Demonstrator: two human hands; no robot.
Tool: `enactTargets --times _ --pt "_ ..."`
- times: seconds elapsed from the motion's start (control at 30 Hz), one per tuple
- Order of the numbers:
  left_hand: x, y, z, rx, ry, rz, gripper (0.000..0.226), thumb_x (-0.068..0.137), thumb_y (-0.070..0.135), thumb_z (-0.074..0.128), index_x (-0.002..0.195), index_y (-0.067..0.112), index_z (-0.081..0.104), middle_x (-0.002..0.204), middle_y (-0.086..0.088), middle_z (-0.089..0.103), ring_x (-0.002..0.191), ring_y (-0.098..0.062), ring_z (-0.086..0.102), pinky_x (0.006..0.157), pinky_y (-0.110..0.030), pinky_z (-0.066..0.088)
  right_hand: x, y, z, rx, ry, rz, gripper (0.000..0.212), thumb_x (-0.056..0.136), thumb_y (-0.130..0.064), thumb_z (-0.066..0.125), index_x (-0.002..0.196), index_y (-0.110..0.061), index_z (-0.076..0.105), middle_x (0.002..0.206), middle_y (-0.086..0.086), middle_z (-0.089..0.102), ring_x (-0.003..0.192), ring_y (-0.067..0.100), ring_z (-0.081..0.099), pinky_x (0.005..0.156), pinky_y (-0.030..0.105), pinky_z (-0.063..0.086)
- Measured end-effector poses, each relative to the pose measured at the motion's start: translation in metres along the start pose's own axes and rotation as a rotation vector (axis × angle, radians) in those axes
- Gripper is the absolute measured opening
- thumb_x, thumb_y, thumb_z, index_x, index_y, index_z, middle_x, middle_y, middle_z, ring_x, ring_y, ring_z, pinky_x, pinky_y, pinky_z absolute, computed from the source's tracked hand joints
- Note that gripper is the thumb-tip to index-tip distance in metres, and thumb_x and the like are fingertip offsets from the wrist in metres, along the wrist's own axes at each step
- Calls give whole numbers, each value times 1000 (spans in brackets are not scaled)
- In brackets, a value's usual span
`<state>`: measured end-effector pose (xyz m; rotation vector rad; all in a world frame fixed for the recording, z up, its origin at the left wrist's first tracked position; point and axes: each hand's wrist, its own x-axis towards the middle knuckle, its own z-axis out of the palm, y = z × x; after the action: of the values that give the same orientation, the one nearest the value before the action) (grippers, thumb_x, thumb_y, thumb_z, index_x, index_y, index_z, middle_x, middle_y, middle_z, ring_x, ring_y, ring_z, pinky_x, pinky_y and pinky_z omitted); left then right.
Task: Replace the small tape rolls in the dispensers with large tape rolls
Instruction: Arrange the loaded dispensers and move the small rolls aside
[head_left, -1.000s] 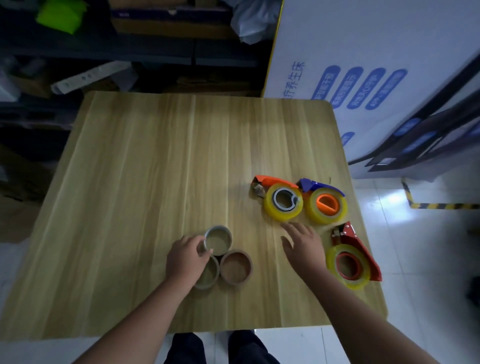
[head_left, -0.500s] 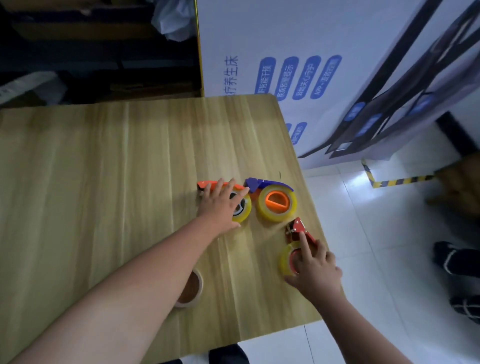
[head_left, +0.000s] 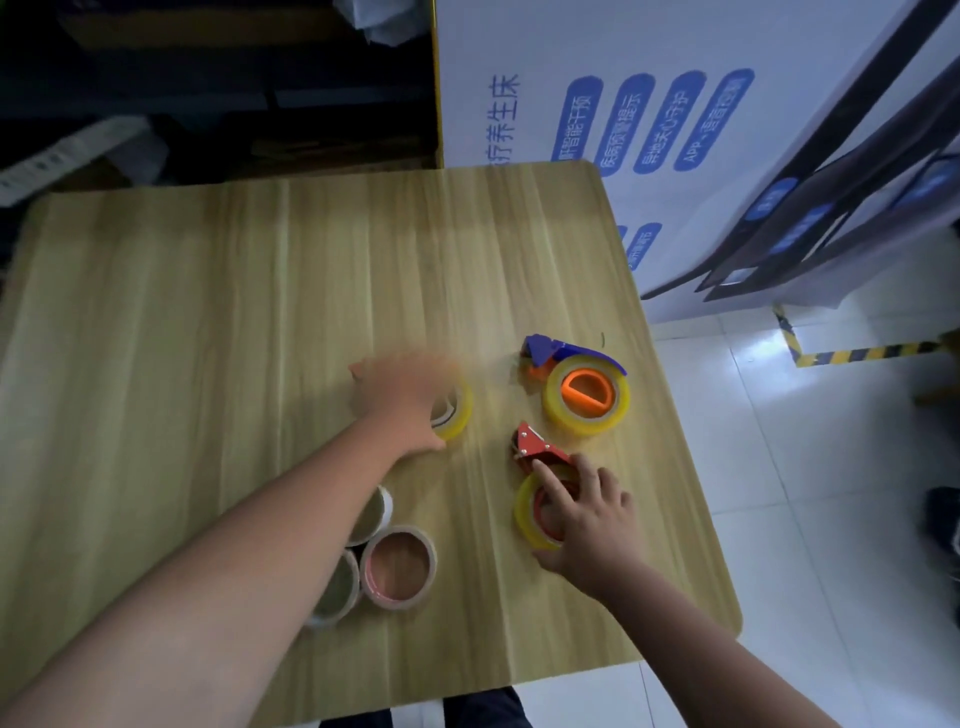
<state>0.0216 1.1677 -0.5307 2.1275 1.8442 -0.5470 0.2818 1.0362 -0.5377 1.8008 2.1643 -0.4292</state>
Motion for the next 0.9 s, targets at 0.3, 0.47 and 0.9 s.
enactTargets --times 0.3,0.47,0.9 --pt "-35 -117 18 -60 1 -165 124 58 69 70 148 38 -8 155 -6 8 140 -33 11 112 -61 17 88 -85 -43 -88 -59 -298 106 72 -60 73 152 -45 6 161 6 -3 146 37 2 114 59 15" --pt "-43 -156 28 -60 13 -186 126 55 70 72 147 40 -8 155 -4 9 140 -31 12 111 -59 19 134 -125 -59 -169 -64 -414 107 72 -53 78 152 -44 6 164 1 -11 149 35 -11 116 63 3" --pt "-58 -177 34 -143 47 -180 129 53 80 67 148 37 -9 156 1 5 143 -29 7 114 -59 12 157 -66 -99 89 -3 40 124 67 -71 72 148 -49 -19 161 -1 -26 148 32 -18 114 68 7"
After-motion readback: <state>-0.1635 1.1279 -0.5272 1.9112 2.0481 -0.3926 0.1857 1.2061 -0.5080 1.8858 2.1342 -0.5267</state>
